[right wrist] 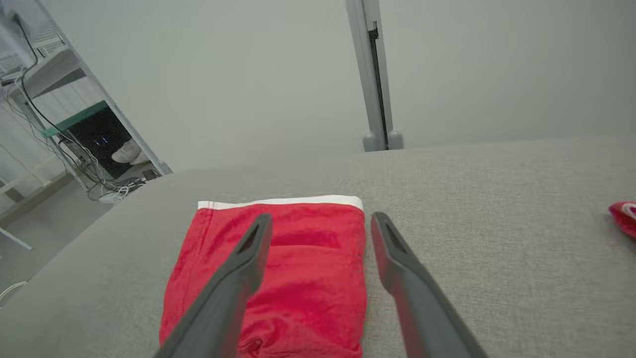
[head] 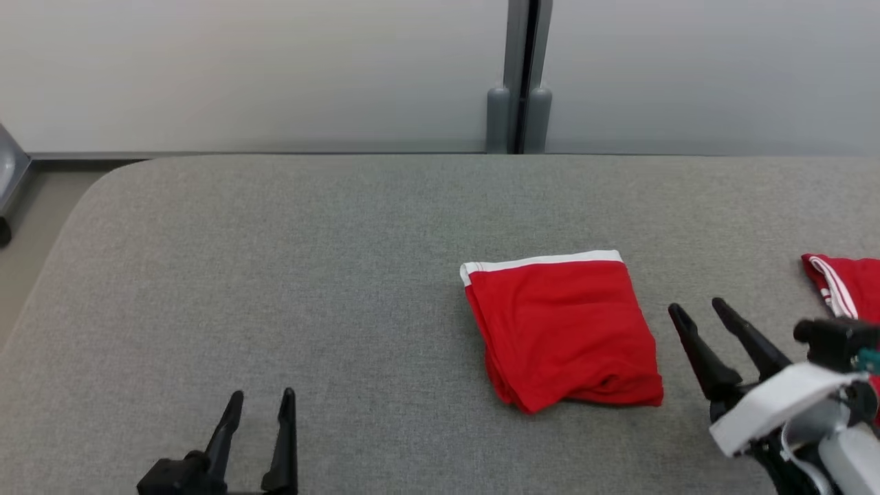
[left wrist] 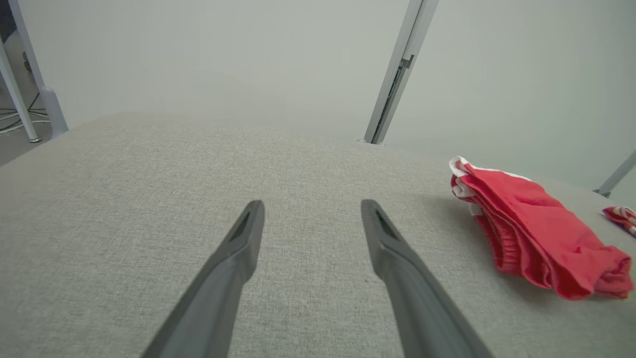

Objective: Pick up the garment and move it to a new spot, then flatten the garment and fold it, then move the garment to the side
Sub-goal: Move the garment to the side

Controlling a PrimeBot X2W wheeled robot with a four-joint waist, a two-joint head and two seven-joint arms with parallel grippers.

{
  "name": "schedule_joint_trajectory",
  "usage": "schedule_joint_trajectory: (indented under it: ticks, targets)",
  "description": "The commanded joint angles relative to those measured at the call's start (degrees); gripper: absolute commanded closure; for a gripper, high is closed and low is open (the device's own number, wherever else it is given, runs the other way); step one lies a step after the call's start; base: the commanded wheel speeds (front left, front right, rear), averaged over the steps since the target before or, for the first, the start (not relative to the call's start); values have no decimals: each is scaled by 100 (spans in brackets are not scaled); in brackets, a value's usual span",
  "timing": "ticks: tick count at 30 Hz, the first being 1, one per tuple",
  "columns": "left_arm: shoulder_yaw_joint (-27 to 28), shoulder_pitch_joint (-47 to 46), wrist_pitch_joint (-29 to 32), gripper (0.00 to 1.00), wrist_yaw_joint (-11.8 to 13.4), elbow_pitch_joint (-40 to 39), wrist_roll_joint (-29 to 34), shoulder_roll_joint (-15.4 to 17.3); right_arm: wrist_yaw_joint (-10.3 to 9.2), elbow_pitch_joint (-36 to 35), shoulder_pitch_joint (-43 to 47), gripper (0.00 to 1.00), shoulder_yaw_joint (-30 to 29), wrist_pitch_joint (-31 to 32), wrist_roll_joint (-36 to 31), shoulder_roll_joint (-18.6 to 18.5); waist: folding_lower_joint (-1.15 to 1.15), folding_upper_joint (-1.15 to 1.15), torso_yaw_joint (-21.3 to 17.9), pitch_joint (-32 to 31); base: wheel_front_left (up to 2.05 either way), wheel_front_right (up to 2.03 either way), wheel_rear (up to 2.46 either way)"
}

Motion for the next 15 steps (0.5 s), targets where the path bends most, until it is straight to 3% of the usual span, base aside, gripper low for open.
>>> schedule_joint_trajectory:
  ticks: [1, 6, 15]
  targets:
    - [-53, -146, -27, 0, 30, 17, -50, 21, 9, 83, -158, 0, 59, 199, 69, -170, 0, 0, 129, 220, 0, 0, 0]
    - [-431, -525, -26, 0, 98, 94, -237, 24, 11, 641, -999, 0, 438, 1282, 658, -379, 0, 0, 478, 599, 0, 0, 0]
    - [-790, -805, -26, 0, 282, 244, -477, 18, 10, 1810, -1200, 0, 537, 1810, 903, -245, 0, 0, 1092, 870, 0, 0, 0]
